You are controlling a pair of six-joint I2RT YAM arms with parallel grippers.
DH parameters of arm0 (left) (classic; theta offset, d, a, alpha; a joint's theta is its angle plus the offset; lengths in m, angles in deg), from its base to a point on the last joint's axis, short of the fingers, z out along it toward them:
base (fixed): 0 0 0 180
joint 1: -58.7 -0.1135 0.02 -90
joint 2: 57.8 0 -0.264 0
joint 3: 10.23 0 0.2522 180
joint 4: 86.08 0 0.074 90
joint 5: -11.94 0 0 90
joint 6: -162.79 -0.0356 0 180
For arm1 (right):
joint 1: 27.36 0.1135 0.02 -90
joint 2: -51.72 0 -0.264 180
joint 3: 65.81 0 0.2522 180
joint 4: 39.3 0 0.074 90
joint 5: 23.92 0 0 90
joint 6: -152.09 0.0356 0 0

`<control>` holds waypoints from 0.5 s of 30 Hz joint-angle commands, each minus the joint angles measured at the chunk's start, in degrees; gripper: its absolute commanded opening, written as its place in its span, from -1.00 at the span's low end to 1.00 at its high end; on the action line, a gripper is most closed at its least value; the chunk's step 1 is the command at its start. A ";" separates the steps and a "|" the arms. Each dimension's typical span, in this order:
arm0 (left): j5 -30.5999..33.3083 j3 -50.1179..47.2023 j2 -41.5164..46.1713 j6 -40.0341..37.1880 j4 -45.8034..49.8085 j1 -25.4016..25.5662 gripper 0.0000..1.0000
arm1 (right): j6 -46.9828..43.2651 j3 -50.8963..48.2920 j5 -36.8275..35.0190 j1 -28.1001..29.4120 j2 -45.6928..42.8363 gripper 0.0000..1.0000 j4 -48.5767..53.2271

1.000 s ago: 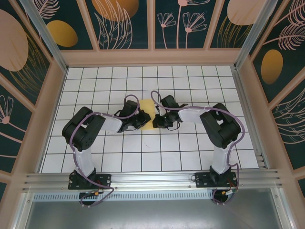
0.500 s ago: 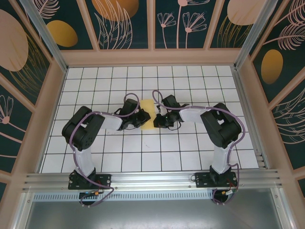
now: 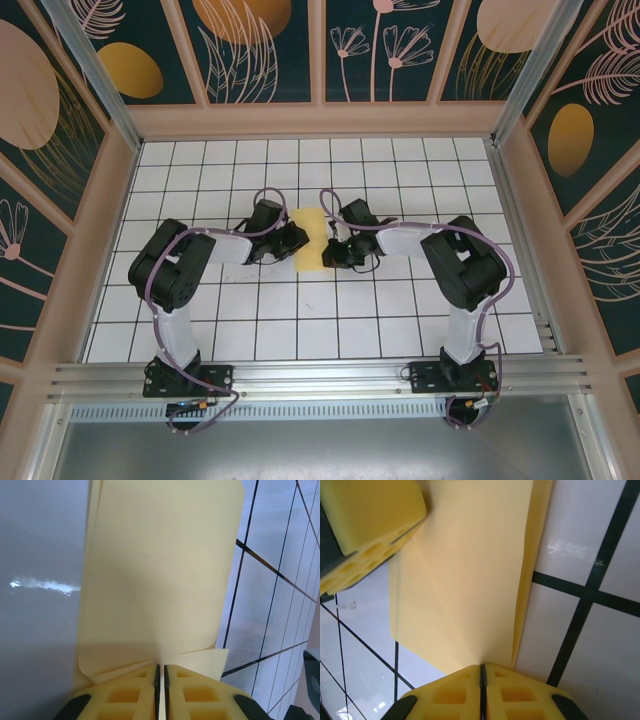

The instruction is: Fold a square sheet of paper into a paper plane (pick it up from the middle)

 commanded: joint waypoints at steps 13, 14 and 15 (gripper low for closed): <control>8.90 3.93 -2.64 -8.44 9.56 -4.59 -0.73 | 0.15 -2.34 -6.92 -1.24 1.94 -0.84 7.99; 8.95 5.65 -2.64 -8.63 9.81 -4.74 -0.73 | 0.16 -2.32 -6.96 -1.26 1.93 -0.84 8.03; 8.82 5.96 -2.71 -8.83 9.79 -4.89 -0.73 | 0.21 -2.29 -6.95 -1.28 1.89 -0.84 7.99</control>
